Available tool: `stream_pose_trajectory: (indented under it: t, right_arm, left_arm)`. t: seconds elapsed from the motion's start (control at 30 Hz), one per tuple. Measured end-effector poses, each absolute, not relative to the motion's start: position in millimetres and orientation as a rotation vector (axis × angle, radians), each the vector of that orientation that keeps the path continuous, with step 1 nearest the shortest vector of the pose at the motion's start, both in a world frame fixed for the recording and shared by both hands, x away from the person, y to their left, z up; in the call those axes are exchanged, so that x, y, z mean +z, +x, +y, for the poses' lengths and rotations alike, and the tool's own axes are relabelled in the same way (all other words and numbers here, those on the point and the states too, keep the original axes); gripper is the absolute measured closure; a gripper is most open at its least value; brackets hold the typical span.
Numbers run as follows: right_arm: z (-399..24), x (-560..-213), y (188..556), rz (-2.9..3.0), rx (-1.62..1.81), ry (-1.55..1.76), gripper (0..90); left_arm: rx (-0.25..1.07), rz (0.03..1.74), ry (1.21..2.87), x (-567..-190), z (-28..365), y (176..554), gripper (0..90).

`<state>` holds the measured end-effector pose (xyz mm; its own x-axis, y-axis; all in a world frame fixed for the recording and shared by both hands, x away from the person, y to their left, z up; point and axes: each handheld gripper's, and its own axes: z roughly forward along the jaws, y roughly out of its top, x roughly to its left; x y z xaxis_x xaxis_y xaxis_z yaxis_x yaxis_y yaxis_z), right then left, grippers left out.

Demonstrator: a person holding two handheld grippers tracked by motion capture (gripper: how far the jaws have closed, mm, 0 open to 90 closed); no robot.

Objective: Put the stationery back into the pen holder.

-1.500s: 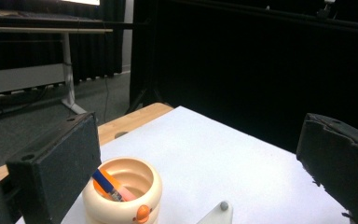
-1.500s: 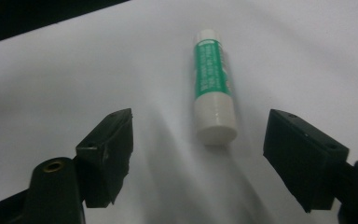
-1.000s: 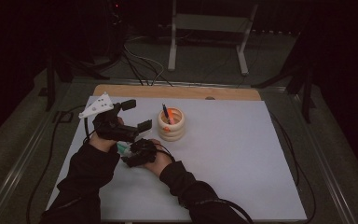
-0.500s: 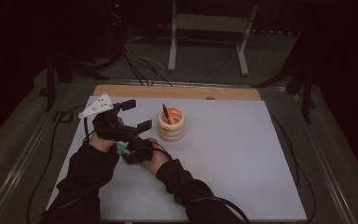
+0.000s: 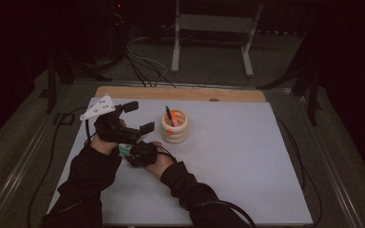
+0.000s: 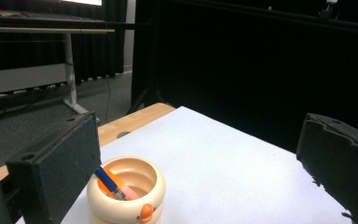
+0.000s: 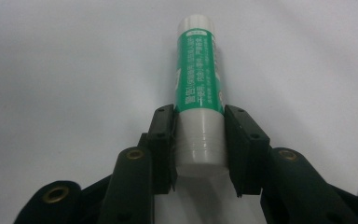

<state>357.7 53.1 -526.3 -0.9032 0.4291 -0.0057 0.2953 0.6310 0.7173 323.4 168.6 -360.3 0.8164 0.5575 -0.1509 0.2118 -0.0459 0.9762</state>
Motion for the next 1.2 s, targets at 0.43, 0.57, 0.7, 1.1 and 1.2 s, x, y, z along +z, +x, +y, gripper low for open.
stream_pose_trajectory:
  t: [0.43,0.57,0.7,1.1,1.2]
  right_arm:
    - [32.2,-514.2,343.4,2.687,1.172,0.595,65.9]
    - [24.6,-511.7,341.0,2.688,1.187,0.605,65.9]
    - [14.7,-509.7,340.1,2.700,1.196,0.615,65.9]
    - [-16.2,-500.2,324.6,2.745,1.212,0.603,65.8]
    - [-27.8,-497.8,321.8,2.743,1.209,0.616,65.8]
  left_arm:
    - [0.310,0.616,1.629,-360.9,169.1,324.2,0.2]
    - [0.300,0.607,1.629,-360.9,169.3,324.3,0.2]
    - [0.298,0.598,1.636,-361.2,167.9,323.6,0.2]
    - [0.283,0.559,1.667,-365.1,161.8,323.8,0.2]
    - [0.282,0.555,1.680,-365.7,158.8,323.4,0.2]
